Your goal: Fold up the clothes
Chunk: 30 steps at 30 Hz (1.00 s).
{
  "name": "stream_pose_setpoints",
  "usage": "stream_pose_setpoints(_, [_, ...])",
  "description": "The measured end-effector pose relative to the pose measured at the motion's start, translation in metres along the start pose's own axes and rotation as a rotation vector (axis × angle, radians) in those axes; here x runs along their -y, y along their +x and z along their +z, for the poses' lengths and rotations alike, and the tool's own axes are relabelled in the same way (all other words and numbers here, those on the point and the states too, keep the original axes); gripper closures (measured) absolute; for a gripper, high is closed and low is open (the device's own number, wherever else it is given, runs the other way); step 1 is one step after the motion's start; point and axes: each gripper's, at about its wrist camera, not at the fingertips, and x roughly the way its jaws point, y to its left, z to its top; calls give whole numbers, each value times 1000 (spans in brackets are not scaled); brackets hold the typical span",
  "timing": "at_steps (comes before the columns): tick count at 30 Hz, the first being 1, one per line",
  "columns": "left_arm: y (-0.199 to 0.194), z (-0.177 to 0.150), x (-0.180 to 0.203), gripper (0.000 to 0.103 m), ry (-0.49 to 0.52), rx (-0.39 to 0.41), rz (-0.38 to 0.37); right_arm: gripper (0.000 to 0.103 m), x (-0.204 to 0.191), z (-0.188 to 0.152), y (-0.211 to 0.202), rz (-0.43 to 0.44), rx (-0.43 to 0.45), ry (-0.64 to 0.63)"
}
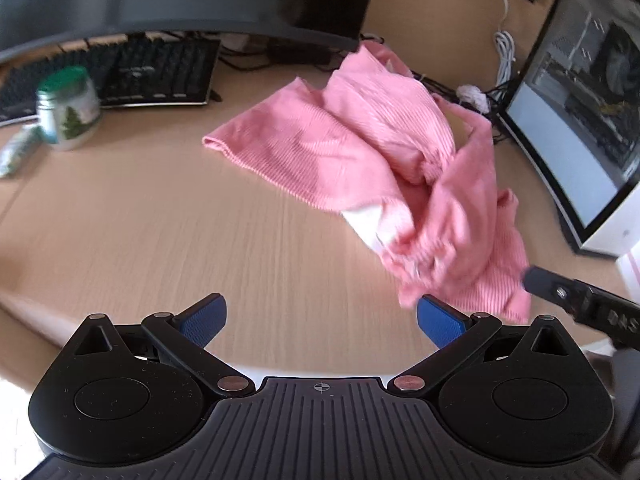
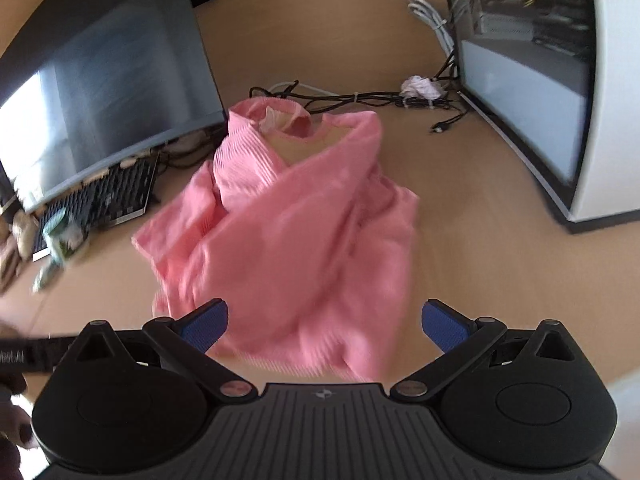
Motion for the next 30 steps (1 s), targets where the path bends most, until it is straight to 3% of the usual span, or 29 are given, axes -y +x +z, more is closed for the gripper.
stream_pose_setpoints(4, [22,37,-22,0,15,-17,-75,0,-11,17,33,-23,-20,48])
stream_pose_setpoints(9, [63,89,-19,0,74,-26,-147,0,-3,19,68,-33,-129,185])
stream_pose_setpoints(15, [128,130,2,0,120,-63,-197,0,-7,22,72,-42,-163,135])
stream_pose_setpoints(20, [151,130,9,0,95,-64,-181,0,-9,26,75,-3,-242,12])
stream_pose_setpoints(25, [150,118,14,0,77,-21,-132,0,1,31,75,121,-320,-147])
stream_pose_setpoints(30, [134,98,23,0,49,-63,-90,0,33,38,66,181,-352,-242])
